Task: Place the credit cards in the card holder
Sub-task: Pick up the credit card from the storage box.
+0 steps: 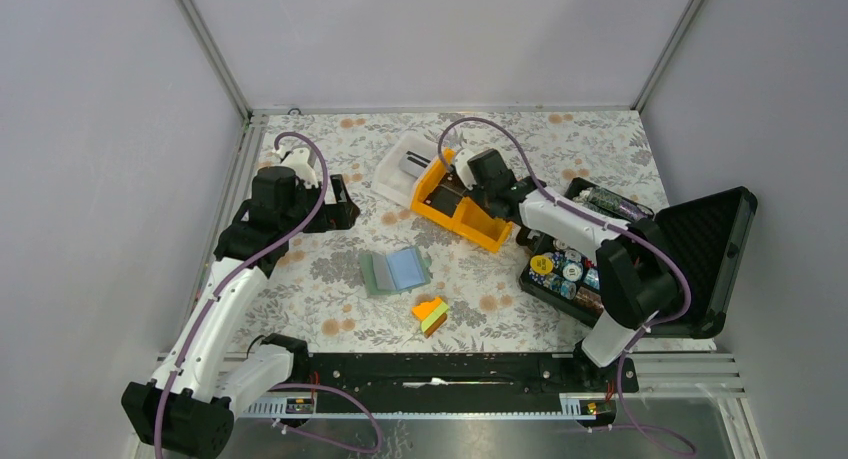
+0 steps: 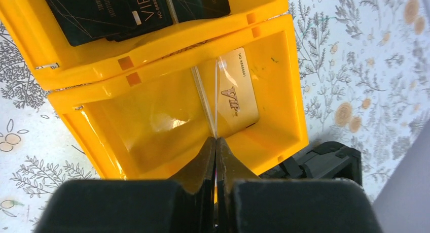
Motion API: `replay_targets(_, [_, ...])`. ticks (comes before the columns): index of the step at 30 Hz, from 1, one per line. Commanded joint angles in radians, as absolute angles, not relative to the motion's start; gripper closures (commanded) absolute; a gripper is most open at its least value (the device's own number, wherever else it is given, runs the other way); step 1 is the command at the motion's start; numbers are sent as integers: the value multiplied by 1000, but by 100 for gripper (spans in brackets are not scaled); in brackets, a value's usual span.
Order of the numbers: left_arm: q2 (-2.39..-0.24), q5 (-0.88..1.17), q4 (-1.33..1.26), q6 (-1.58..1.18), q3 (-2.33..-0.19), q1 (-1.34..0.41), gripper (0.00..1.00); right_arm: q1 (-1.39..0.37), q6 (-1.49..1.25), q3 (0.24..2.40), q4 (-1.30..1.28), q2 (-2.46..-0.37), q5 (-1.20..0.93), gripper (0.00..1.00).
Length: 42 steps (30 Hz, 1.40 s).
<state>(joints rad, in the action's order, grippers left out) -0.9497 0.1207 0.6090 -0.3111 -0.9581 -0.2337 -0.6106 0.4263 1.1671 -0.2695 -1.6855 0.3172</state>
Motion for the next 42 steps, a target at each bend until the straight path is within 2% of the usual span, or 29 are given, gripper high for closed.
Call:
replay_targets(1, [-930, 136, 565, -313, -960, -228, 1, -565, 355, 1218, -353, -1659, 152, 100])
replay_targets(5, [-934, 137, 565, -313, -960, -229, 1, -550, 314, 1223, -353, -1634, 91, 100])
replay_targets(14, [-935, 162, 556, -316, -957, -229, 1, -543, 210, 1216, -317, -1518, 118, 100])
replay_targets(21, [-893, 285, 486, -326, -936, -230, 1, -543, 79, 1145, -239, -1358, 71, 100])
replay_targets(31, [-787, 612, 79, -606, -793, -287, 5, -545, -242, 1012, 24, -1151, -419, 100])
replay_targets(37, [-765, 661, -202, -773, -684, -368, 5, -598, -417, 954, 256, -1139, -665, 100])
replay_targets(42, [-734, 639, -234, -789, -654, -376, 5, -662, -532, 919, 460, -1144, -805, 100])
